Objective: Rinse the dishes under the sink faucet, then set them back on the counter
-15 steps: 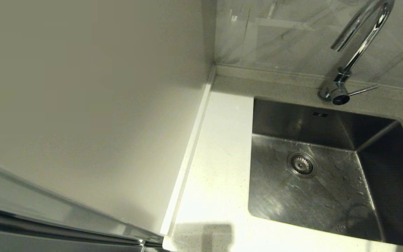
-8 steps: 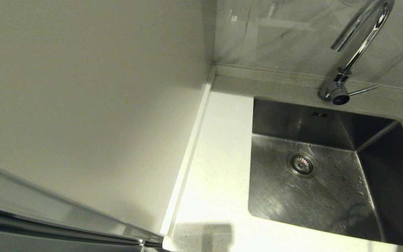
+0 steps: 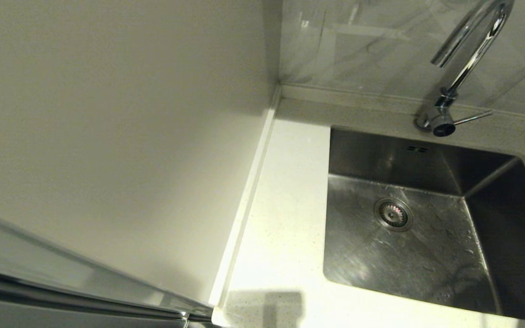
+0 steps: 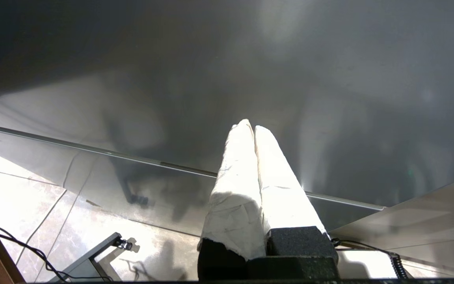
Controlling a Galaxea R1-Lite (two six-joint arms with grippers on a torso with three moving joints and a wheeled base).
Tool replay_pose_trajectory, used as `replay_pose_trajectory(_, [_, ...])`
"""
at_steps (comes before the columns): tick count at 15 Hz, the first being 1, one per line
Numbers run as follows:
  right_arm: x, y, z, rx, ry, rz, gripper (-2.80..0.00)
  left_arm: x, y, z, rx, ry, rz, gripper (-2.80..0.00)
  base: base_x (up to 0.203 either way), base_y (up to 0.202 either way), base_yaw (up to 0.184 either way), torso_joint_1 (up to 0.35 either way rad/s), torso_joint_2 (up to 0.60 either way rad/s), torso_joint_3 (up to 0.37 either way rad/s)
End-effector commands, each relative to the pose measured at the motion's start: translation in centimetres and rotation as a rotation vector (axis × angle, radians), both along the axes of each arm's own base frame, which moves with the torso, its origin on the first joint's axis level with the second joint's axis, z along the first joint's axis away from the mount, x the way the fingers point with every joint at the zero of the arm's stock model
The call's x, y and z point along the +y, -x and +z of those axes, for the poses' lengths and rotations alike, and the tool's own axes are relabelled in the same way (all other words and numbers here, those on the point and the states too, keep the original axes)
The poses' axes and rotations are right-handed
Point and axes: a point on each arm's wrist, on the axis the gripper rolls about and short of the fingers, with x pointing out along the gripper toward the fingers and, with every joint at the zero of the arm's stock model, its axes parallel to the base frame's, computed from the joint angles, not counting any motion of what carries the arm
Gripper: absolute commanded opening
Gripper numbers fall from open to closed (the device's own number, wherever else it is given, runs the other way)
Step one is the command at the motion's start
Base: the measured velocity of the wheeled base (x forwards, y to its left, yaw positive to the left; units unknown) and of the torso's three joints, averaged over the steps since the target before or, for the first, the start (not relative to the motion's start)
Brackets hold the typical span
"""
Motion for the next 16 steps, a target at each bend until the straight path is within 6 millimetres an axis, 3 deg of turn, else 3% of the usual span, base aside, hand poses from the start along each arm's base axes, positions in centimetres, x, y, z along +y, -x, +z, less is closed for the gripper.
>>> replay_pose_trajectory(1, [-0.1, -0.1, 0.1, -0.019, 0.017, 0.005, 0.0, 0.0, 0.0, 0.0, -0.004, 0.001, 0.002, -2.8, 0.0, 0.0, 0.0, 0.0, 0.0, 0.0])
replay_pose_trajectory(5, [0.0, 0.0, 1.0, -0.076, 0.048, -0.007, 0.0, 0.0, 0.0, 0.0, -0.004, 0.001, 0.0, -2.8, 0.0, 0.0, 0.0, 0.0, 0.0, 0.0])
replay_pose_trajectory(8, [1.2, 1.6, 3.0, -0.171, 0.088, -0.023, 0.0, 0.0, 0.0, 0.0, -0.004, 0.001, 0.0, -2.8, 0.0, 0.0, 0.0, 0.0, 0.0, 0.0])
replay_pose_trajectory(12, [4.8, 4.8, 4.9, -0.271, 0.174, 0.014, 0.0, 0.0, 0.0, 0.0, -0.004, 0.001, 0.0, -2.8, 0.0, 0.0, 0.0, 0.0, 0.0, 0.0])
replay_pose_trajectory(16, [9.4, 5.7, 6.9, -0.421, 0.297, 0.274, 0.0, 0.0, 0.0, 0.0, -0.004, 0.001, 0.0, -2.8, 0.0, 0.0, 0.0, 0.0, 0.0, 0.0])
